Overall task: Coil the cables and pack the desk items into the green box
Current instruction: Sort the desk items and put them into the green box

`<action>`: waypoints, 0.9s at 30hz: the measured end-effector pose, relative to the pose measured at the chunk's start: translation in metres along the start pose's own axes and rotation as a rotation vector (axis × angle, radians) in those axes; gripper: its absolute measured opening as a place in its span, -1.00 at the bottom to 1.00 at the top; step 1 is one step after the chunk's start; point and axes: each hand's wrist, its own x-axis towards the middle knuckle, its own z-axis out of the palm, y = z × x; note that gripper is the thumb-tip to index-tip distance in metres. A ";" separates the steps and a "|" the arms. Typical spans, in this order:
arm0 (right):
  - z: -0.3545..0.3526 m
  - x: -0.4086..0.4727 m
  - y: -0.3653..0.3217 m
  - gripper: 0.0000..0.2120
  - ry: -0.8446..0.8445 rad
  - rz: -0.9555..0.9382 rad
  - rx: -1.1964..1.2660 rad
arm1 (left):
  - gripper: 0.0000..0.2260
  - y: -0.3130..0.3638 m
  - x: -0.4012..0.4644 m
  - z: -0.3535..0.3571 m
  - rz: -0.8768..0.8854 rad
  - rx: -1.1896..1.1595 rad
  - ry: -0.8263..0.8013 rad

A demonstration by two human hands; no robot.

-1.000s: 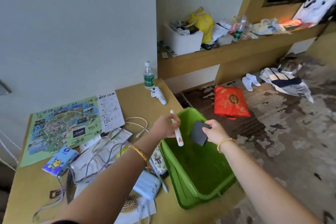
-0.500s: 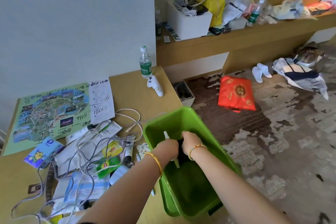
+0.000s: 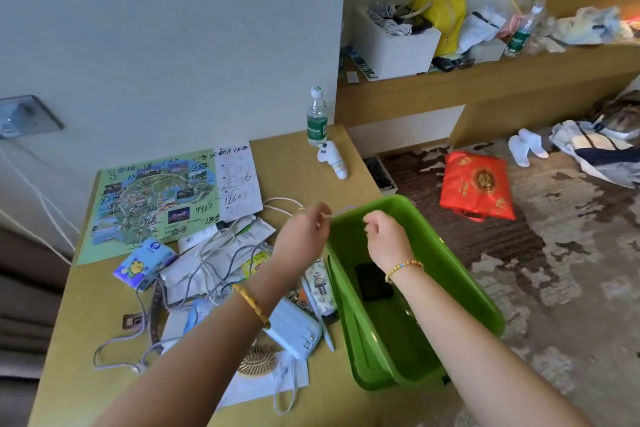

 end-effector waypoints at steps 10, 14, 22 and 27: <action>0.096 -0.095 -0.063 -0.80 -0.129 -0.336 -0.034 | -0.74 -0.106 -0.094 -0.024 -0.229 0.171 -0.445; 0.136 -0.122 -0.039 -0.72 -0.476 -0.286 -0.317 | -0.75 -0.128 -0.127 -0.024 -0.057 0.502 -0.673; 0.156 -0.140 -0.011 -0.68 -0.335 -0.250 -0.612 | -0.56 -0.162 -0.161 -0.019 0.020 0.773 -0.740; 0.155 -0.133 0.002 -0.39 -0.366 -0.166 -0.646 | -0.41 -0.168 -0.170 -0.004 -0.004 0.789 -0.676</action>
